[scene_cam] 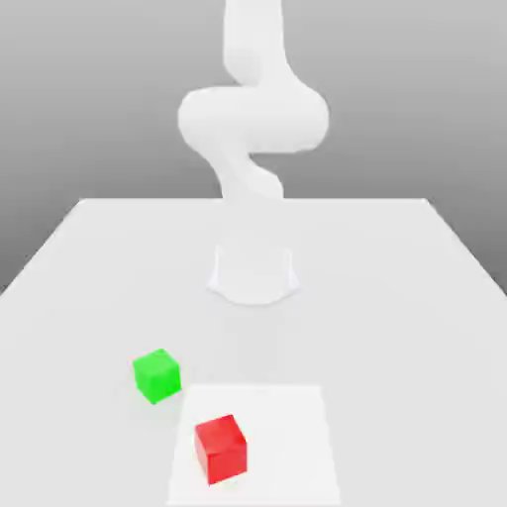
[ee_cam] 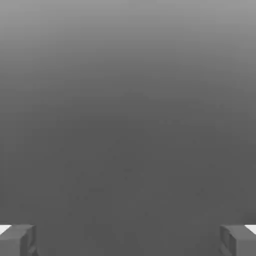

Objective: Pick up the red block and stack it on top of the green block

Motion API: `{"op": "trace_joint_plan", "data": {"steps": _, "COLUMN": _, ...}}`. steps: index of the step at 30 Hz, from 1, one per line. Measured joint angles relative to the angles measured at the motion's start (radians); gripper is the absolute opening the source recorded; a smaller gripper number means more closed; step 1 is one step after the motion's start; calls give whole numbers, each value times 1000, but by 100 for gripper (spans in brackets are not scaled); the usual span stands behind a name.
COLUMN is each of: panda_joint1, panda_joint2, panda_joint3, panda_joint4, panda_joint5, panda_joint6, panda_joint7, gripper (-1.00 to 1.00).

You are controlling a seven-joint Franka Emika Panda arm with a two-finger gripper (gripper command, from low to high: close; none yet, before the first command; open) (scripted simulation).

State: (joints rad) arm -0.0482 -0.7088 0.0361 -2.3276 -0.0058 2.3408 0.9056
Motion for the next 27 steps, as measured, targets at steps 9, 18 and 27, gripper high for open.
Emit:
{"op": "trace_joint_plan", "data": {"steps": 9, "panda_joint1": -152, "panda_joint2": 332, "panda_joint3": 115, "panda_joint4": -100, "panda_joint5": -43, "panda_joint6": 148, "panda_joint7": 400, "gripper": 0}}
{"op": "trace_joint_plan", "data": {"steps": 18, "panda_joint1": -227, "panda_joint2": 660, "panda_joint3": 149, "panda_joint4": -199, "panda_joint5": -90, "panda_joint6": 294, "panda_joint7": 796, "gripper": 0}}
{"op": "trace_joint_plan", "data": {"steps": 27, "panda_joint1": -199, "panda_joint2": 979, "panda_joint3": 99, "panda_joint4": -237, "panda_joint5": -109, "panda_joint6": 492, "panda_joint7": 1028, "gripper": 0}}
